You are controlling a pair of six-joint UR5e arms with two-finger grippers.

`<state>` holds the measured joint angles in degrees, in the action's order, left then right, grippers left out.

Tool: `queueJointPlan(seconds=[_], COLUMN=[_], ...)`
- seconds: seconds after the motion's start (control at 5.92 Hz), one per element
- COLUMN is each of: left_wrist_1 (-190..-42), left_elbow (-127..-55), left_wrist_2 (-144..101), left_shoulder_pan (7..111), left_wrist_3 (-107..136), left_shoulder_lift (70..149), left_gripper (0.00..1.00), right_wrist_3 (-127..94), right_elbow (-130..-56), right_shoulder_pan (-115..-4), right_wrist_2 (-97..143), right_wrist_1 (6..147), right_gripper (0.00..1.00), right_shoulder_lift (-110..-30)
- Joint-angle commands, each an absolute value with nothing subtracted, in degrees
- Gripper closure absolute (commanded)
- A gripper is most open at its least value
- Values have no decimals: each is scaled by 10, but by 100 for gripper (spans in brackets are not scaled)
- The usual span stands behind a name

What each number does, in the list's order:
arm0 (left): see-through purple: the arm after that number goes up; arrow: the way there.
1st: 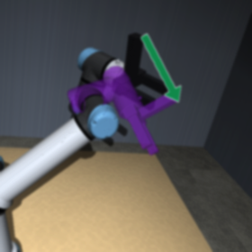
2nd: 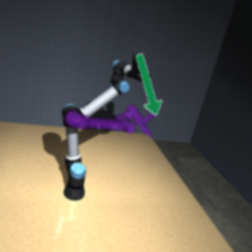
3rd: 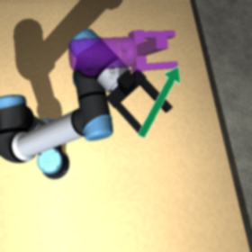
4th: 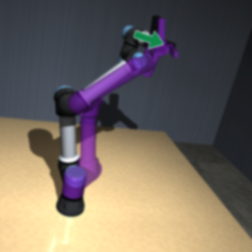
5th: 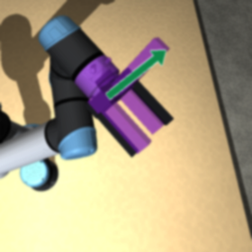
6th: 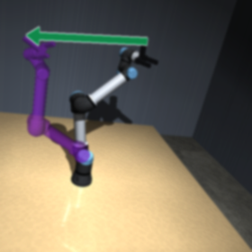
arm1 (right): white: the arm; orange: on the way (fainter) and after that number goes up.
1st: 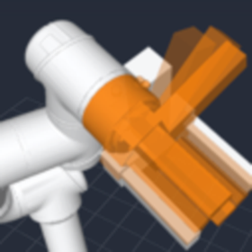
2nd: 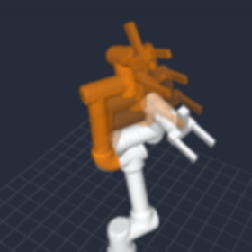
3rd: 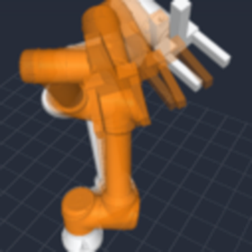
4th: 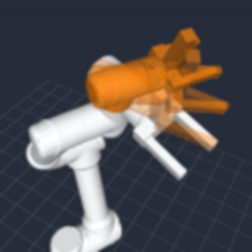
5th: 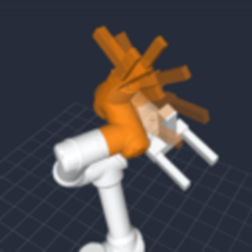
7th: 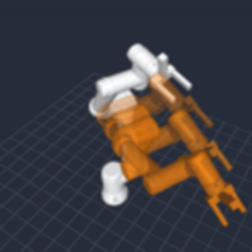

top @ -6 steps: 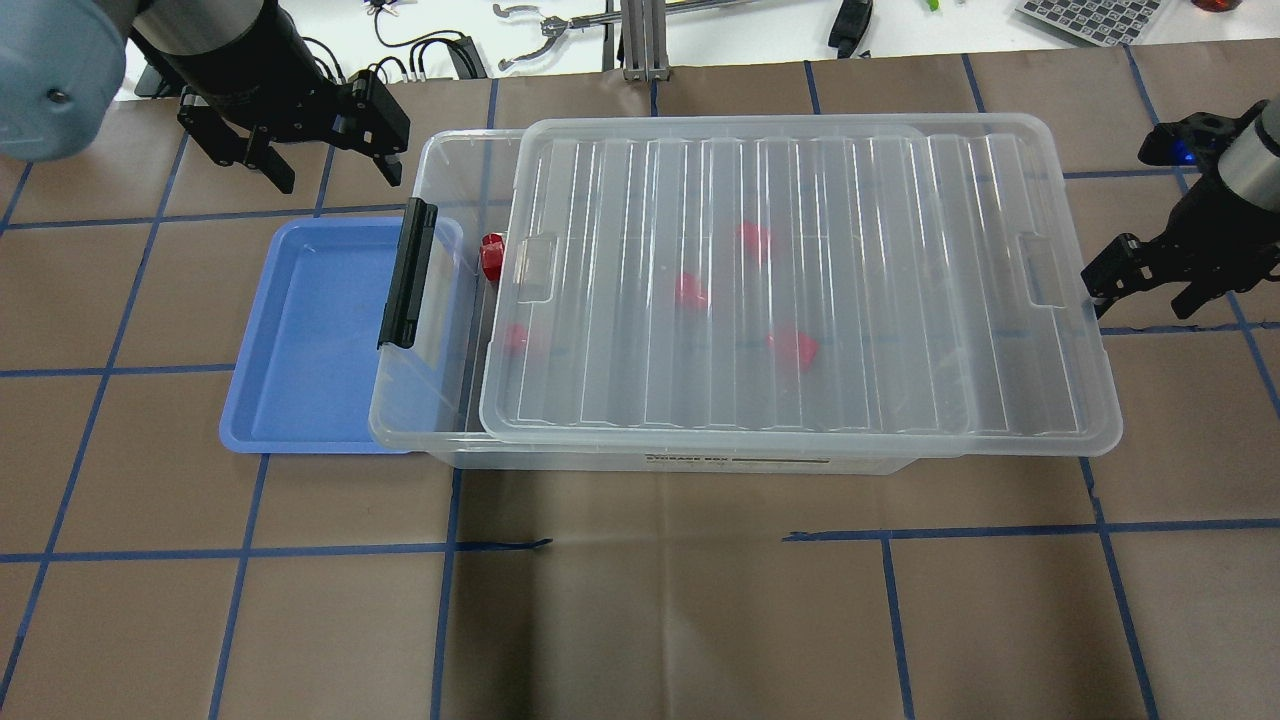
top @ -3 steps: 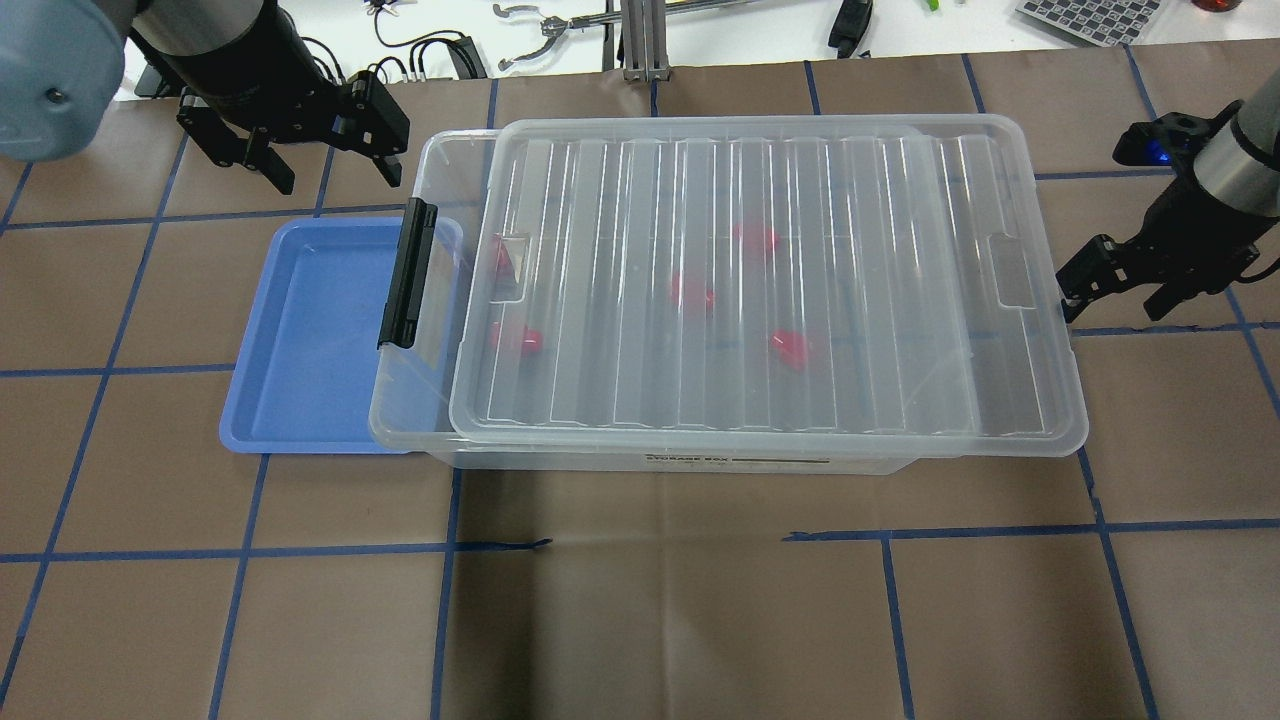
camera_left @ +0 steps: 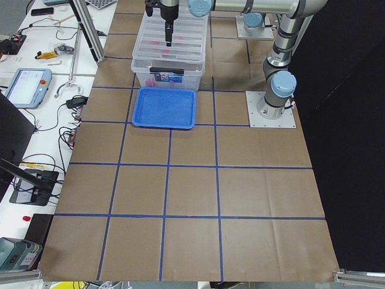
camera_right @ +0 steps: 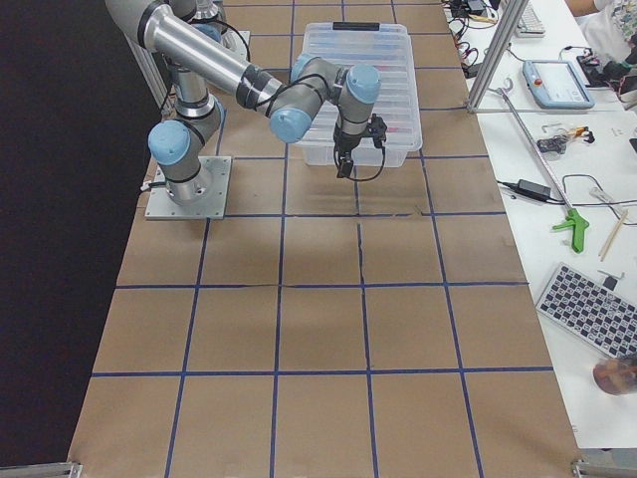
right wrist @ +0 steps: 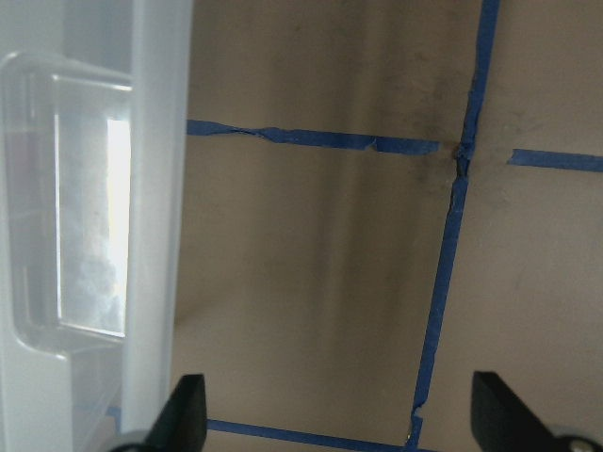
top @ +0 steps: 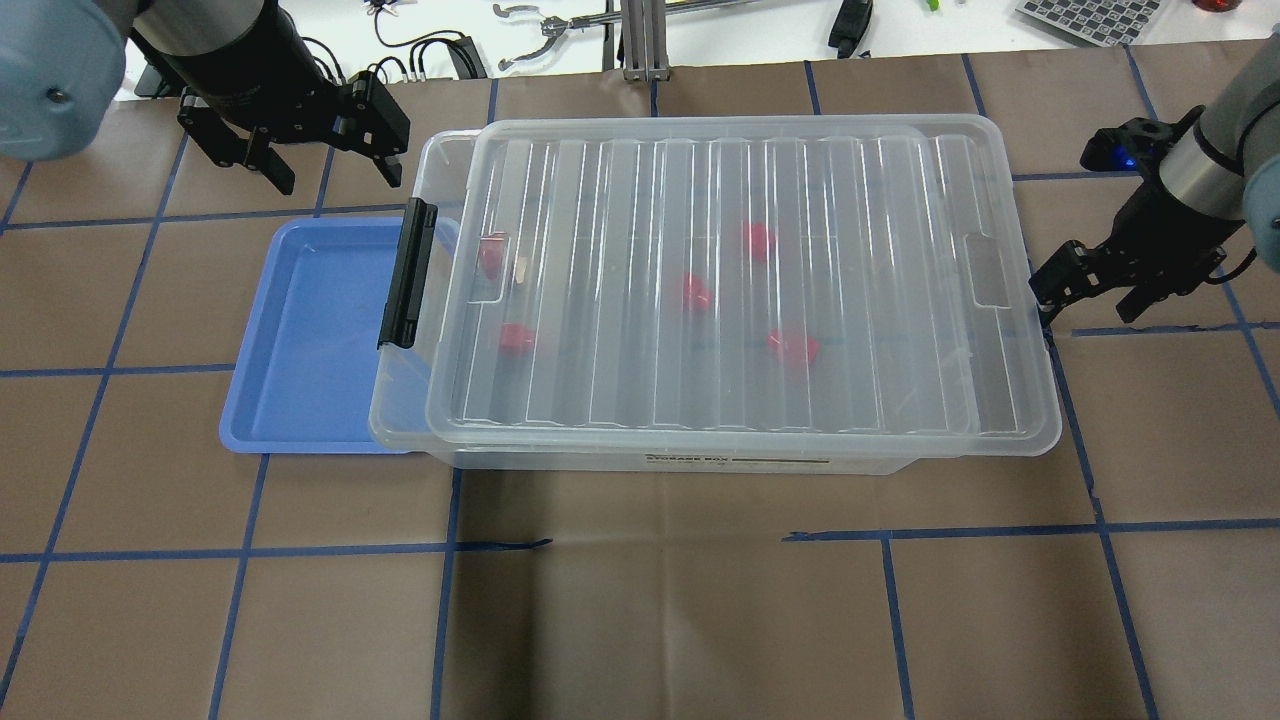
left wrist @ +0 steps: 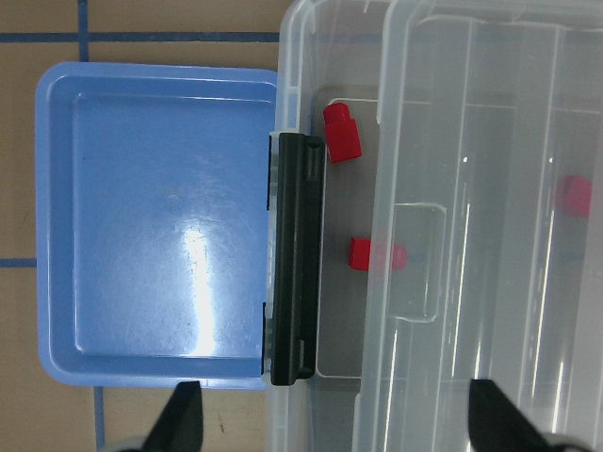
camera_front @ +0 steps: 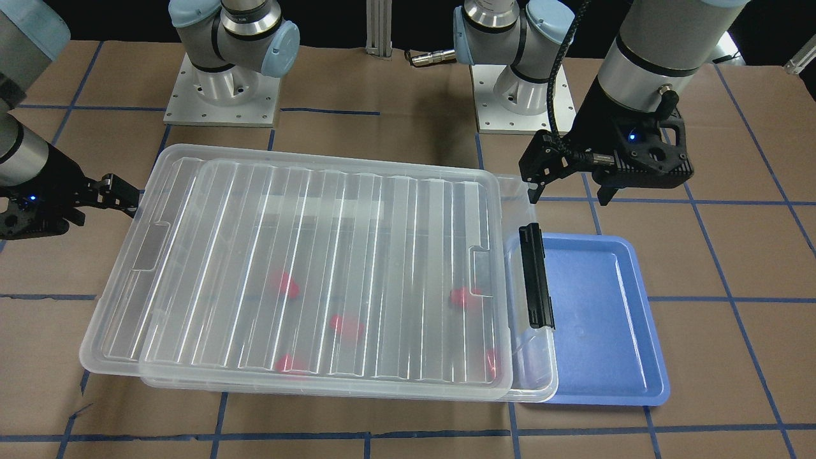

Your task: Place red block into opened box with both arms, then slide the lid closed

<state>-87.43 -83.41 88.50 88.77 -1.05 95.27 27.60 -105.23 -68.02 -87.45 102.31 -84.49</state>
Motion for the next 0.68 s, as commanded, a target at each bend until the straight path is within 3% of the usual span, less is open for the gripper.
queueJointPlan(seconds=[0.0, 0.51], left_wrist_1=[-874, -874], left_elbow=[-834, -834], left_wrist_2=[885, 885], left_shoulder_pan=[888, 888], left_wrist_3=[-11, -11], left_shoulder_lift=[953, 953], left_gripper=[2, 2], right_wrist_3=[276, 276], right_elbow=[-1056, -1058], right_shoulder_pan=[-686, -697], right_wrist_2=[-860, -845], right_wrist_1=[1022, 1022], right_gripper=[1, 1], right_shoulder_lift=[-846, -846])
